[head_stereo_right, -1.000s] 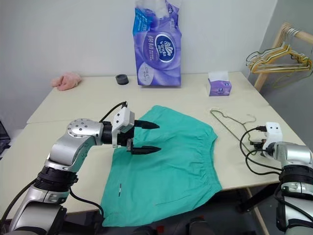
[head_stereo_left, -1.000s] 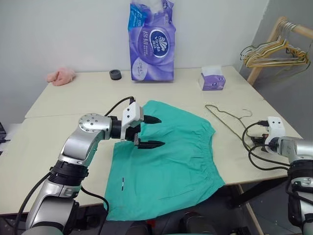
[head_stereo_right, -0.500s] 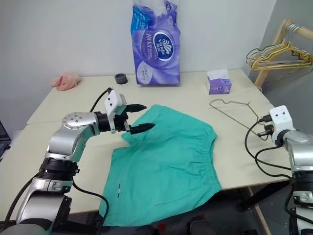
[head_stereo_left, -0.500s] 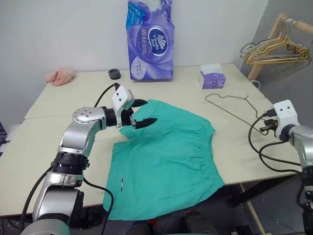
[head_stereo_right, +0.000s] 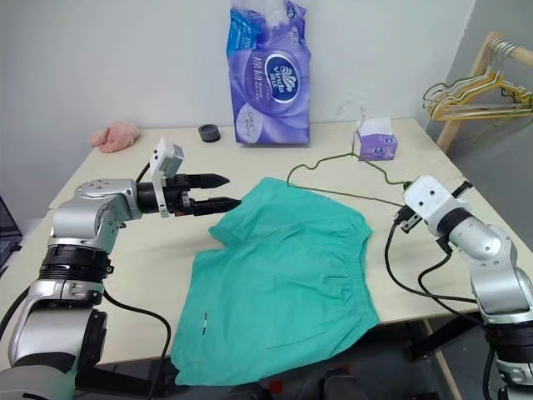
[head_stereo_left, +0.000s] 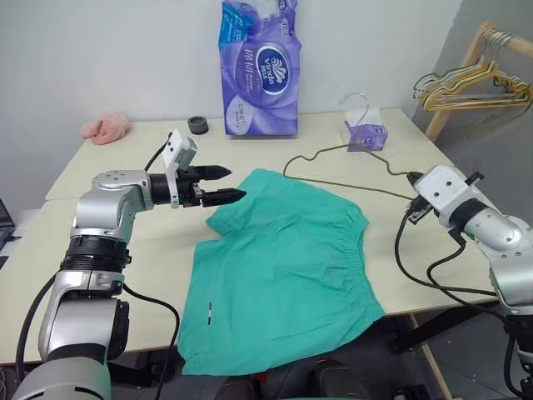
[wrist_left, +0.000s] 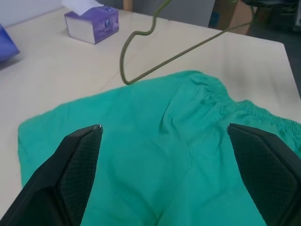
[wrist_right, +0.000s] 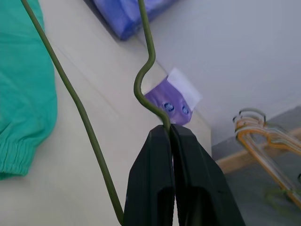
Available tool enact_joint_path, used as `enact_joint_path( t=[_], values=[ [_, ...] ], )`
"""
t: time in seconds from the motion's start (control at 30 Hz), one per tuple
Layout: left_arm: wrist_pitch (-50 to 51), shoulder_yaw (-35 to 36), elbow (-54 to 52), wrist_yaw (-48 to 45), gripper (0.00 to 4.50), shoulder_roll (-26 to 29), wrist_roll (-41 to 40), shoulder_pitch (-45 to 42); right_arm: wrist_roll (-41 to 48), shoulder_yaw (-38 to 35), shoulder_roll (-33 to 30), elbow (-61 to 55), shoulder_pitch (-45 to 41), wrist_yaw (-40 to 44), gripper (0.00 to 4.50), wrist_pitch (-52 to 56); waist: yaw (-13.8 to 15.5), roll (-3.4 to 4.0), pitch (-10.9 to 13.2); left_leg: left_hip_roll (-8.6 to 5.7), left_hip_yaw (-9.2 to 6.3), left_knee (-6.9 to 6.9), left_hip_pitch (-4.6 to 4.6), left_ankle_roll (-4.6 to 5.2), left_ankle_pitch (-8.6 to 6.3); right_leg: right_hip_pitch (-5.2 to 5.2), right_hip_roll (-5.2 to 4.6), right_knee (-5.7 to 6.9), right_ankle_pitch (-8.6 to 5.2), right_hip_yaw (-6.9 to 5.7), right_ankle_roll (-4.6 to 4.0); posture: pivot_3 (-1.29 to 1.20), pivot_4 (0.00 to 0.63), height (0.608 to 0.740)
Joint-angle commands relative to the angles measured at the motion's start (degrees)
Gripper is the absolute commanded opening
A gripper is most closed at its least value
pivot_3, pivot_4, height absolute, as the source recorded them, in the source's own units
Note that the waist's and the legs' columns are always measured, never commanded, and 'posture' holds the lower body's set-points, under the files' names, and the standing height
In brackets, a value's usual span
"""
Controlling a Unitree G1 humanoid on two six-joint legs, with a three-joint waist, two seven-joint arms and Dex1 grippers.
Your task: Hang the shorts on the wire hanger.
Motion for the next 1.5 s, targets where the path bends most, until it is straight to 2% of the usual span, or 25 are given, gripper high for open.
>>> enact_joint_path(
  t=[0.03,0.4,0.8,0.9,1.3,1.33,1.4,1.43,1.5],
  values=[
    [-3.8,-1.4,0.4,-1.5,4.5,0.4,2.3,-1.4,-1.6,0.6,-0.1,-2.3,-0.3,0.2,0.04,-8.8,0.0,0.0,0.0,0.0,0.01,0.0,0.0,0.0,0.0,0.0,0.0,0.0,0.0,0.01,0.0,-0.13,0.057,0.74],
    [-2.9,-2.6,-1.0,-4.3,4.5,0.0,2.9,1.3,-3.2,3.8,1.4,-0.6,-2.4,2.0,0.04,-22.0,-0.2,-0.02,0.0,0.0,0.0,0.0,0.0,0.0,0.0,-0.01,0.01,0.02,0.01,0.01,-0.03,-0.12,0.063,0.74],
    [-0.1,-5.6,-7.9,-4.3,4.5,-1.3,2.6,7.2,-4.3,6.2,4.6,-1.6,-4.4,3.4,0.04,-24.8,-0.3,-0.03,0.1,0.01,-0.03,0.0,0.03,0.0,0.0,0.01,0.01,0.04,0.02,0.01,-0.05,-0.12,0.067,0.74],
    [0.5,-5.2,-7.6,-4.0,3.89,-1.6,2.4,6.8,-4.4,6.3,5.0,-2.0,-4.2,3.8,0.0,-25.0,-0.3,-0.02,0.1,0.01,-0.02,0.01,0.04,0.0,0.0,0.02,0.01,0.04,0.02,0.02,-0.05,-0.12,0.068,0.74],
    [1.3,-5.9,-9.8,-5.1,0.2,-1.2,2.4,8.2,-6.2,7.4,4.6,-2.7,-3.7,4.6,0.0,-27.9,-0.3,-0.01,0.1,0.01,-0.02,0.01,0.06,0.0,0.0,0.03,0.01,0.04,0.02,0.02,-0.05,-0.12,0.067,0.74],
    [1.3,-5.9,-9.9,-5.1,0.01,-1.3,2.4,8.2,-6.8,7.6,4.0,-2.7,-3.4,4.8,0.0,-29.1,-0.3,-0.01,0.1,0.01,-0.02,0.01,0.06,0.0,0.0,0.03,0.01,0.04,0.02,0.02,-0.05,-0.12,0.067,0.74],
    [1.2,-5.8,-10.0,-5.0,0.01,-1.3,2.5,8.2,-7.3,7.5,3.5,-2.7,-2.8,4.5,0.0,-30.8,-0.2,-0.01,0.1,0.01,-0.01,0.01,0.06,0.0,0.0,0.03,0.01,0.04,0.02,0.01,-0.05,-0.12,0.067,0.74],
    [1.2,-5.8,-10.1,-4.9,0.0,-1.3,2.6,8.2,-7.3,7.5,3.5,-2.8,-2.6,4.5,0.49,-31.0,-0.2,-0.01,0.1,0.01,-0.02,0.01,0.06,0.0,0.0,0.03,0.01,0.04,0.02,0.01,-0.05,-0.12,0.067,0.74],
    [1.1,-5.8,-10.2,-4.7,0.0,-1.3,2.7,8.3,-7.1,7.5,3.5,-2.8,-2.5,4.6,1.06,-31.1,-0.2,-0.02,0.2,0.02,-0.02,0.0,0.08,0.0,0.0,0.04,0.02,0.05,0.01,0.01,-0.05,-0.12,0.067,0.74]
  ],
)
